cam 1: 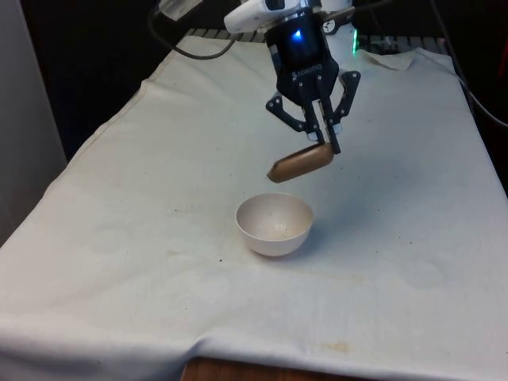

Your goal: Pour the coffee beans from the cup into the bowl.

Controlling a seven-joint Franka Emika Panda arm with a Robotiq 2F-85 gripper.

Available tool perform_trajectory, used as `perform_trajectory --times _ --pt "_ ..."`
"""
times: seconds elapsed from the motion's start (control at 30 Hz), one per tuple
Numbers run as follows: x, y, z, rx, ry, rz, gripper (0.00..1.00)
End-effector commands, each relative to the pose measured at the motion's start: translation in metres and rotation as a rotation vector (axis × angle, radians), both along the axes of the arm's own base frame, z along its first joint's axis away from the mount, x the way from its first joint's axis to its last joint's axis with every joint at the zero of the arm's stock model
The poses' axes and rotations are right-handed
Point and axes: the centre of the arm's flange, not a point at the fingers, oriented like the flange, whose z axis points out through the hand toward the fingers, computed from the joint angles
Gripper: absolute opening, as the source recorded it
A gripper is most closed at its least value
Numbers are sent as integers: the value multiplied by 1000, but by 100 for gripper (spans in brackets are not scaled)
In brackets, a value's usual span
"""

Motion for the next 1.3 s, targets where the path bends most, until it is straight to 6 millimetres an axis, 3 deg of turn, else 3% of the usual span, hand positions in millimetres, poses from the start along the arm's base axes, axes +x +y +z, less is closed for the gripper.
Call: perform_trajectory --times 0.0,1.27 --pt "-2 0 1 16 2 -14 0" --pt "-14 -5 -9 213 51 -197 0"
